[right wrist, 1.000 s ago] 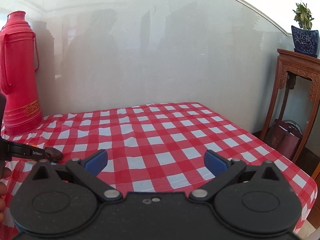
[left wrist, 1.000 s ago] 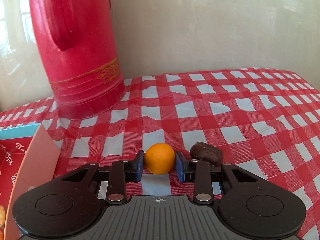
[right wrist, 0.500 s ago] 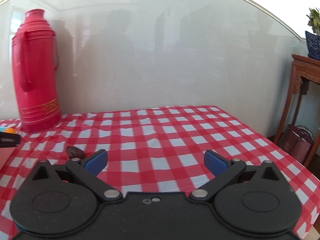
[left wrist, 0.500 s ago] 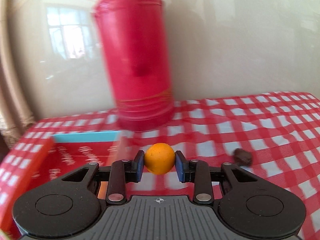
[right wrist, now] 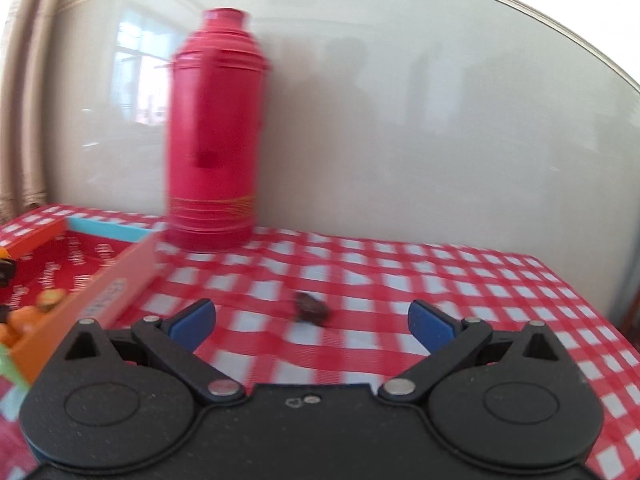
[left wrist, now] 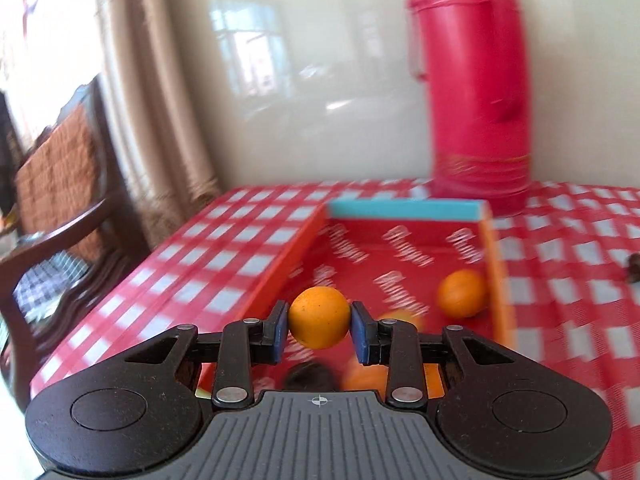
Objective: Organize fruits
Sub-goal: 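Carry the mandarin into the red box and open the left gripper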
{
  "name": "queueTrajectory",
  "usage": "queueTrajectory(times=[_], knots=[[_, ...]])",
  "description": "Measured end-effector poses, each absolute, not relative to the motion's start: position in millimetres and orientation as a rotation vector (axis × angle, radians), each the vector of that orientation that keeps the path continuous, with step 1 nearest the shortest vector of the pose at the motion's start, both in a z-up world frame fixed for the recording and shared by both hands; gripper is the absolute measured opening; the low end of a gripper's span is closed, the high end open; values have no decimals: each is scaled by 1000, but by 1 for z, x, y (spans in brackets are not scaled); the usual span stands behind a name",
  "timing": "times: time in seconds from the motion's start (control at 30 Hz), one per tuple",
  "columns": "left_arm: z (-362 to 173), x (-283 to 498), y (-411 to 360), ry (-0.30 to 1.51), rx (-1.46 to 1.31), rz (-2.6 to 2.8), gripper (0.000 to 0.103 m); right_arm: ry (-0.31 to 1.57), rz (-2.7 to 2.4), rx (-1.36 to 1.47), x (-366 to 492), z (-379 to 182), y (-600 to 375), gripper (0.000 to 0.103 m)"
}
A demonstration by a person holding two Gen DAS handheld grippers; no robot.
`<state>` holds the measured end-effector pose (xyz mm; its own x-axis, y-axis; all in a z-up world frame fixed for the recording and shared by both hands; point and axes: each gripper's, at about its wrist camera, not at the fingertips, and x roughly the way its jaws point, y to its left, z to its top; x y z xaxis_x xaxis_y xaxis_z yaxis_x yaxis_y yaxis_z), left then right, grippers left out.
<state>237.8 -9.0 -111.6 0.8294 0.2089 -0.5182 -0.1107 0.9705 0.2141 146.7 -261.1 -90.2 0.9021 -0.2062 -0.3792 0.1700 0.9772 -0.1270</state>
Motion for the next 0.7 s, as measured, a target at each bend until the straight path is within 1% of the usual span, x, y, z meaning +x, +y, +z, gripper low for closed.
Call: queueTrajectory(times=[0.13, 0.33, 0.37, 0.4, 0.43, 0.47, 0.5, 0.57, 0.7], knots=[[-114, 236, 17, 581, 140, 220, 33, 390, -96, -100, 148, -87, -232, 97], [-116, 233, 26, 581, 119, 237, 33, 372, 6, -143, 151, -85, -193, 97], [-116, 234, 27, 589, 111, 231, 38, 372, 17, -147, 151, -85, -189, 97], [-116, 235, 28, 599, 100, 222, 60, 372, 27, -154, 151, -85, -186, 97], [-116, 235, 30, 609, 81, 213, 78, 372, 34, -159, 150, -85, -183, 97], [-114, 233, 33, 604, 58, 208, 99, 374, 42, -163, 150, -85, -182, 97], [-112, 229, 35, 583, 41, 198, 101, 377, 47, -164, 152, -85, -181, 97], [-106, 224, 38, 551, 22, 164, 101, 382, 47, -159, 153, -85, -183, 97], [-104, 218, 52, 564, -42, 183, 101, 421, 33, -131, 163, -89, -197, 97]])
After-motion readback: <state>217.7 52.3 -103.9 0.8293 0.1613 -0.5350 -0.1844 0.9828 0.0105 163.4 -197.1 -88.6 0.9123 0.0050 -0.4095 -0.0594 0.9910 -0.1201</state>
